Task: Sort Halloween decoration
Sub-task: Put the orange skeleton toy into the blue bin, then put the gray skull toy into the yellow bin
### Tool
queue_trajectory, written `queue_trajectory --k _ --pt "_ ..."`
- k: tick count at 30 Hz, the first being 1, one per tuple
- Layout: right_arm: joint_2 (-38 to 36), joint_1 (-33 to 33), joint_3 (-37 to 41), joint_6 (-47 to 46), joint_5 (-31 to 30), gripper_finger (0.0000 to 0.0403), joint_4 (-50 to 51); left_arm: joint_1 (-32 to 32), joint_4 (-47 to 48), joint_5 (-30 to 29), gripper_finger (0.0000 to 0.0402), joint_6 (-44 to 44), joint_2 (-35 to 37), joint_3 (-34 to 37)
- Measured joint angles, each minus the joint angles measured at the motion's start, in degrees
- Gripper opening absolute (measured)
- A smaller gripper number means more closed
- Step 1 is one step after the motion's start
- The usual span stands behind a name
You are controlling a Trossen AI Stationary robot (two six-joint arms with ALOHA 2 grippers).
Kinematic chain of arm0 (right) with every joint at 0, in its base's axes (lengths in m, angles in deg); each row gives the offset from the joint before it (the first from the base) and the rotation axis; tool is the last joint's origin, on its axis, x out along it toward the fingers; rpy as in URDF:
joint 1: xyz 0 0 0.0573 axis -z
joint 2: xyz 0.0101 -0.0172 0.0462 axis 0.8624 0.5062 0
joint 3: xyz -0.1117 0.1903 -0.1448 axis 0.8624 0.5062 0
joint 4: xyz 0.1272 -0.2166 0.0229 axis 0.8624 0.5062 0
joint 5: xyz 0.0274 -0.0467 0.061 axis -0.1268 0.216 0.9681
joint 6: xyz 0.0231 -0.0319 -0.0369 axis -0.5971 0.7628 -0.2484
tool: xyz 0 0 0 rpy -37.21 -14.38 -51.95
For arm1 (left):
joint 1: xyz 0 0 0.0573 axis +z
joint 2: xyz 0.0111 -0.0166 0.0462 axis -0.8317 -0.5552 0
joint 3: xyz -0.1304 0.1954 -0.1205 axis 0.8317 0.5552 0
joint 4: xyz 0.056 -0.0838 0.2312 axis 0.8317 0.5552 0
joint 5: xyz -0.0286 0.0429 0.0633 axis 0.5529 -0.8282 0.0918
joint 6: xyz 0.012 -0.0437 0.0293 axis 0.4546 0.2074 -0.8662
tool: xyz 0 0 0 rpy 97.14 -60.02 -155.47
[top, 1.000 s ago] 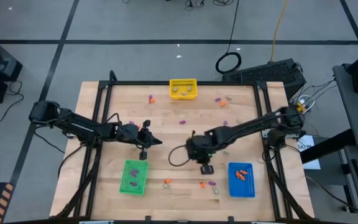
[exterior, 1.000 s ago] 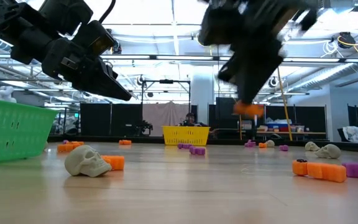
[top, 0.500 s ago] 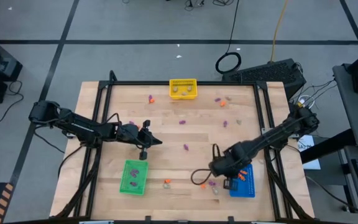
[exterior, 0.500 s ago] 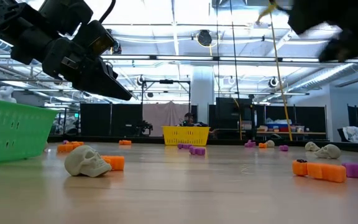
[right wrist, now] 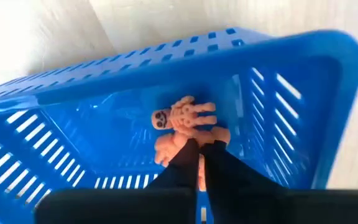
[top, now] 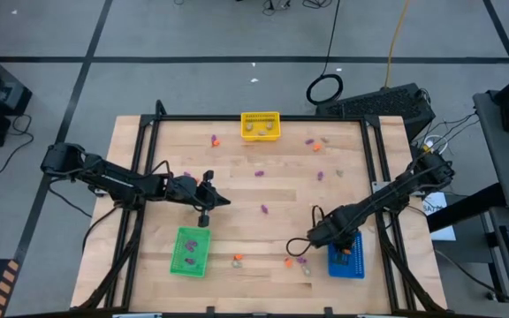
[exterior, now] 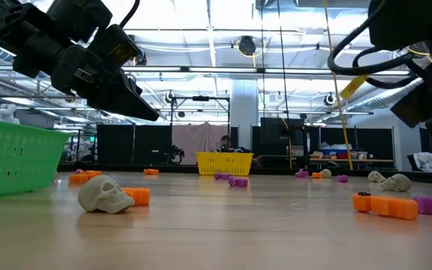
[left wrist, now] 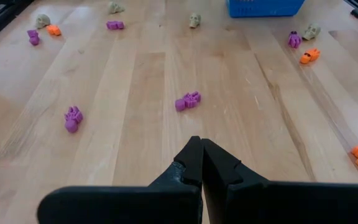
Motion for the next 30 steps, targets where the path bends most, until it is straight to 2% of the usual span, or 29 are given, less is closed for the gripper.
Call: queue_trajectory --k 5,9,14,17,22,25,30 --pt "-1.2 0.1 -6.1 0.7 -1.3 0.0063 9.1 0.0 0.0 0.0 0.0002 0.0 0.0 0.0" --pt "-3.1 1.7 -12.5 0.9 -8.5 0.0103 17.0 0.0 0.2 0.0 0.0002 0.0 0.0 0.0" --pt "-5.5 6.5 -15.9 1.2 -15.2 0.0137 16.1 0.0 0.3 0.0 0.0002 0.0 0.0 0.0" --pt "-5.5 10.6 -15.5 3.7 -17.3 0.0147 15.5 0.0 0.5 0.0 0.0002 0.1 0.0 0.0" --pt "-5.5 17.3 -11.2 10.8 -17.0 0.0151 9.7 0.0 1.1 0.0 0.0002 0.9 0.0 0.0" --pt "-5.5 19.8 -7.9 14.9 -15.8 0.0151 4.7 0.0 1.5 0.0 0.0002 0.9 0.0 0.0" --pt "-5.5 21.8 -3.0 15.7 -13.6 0.0158 -1.1 0.0 1.5 0.0 0.0002 0.9 0.0 0.0"
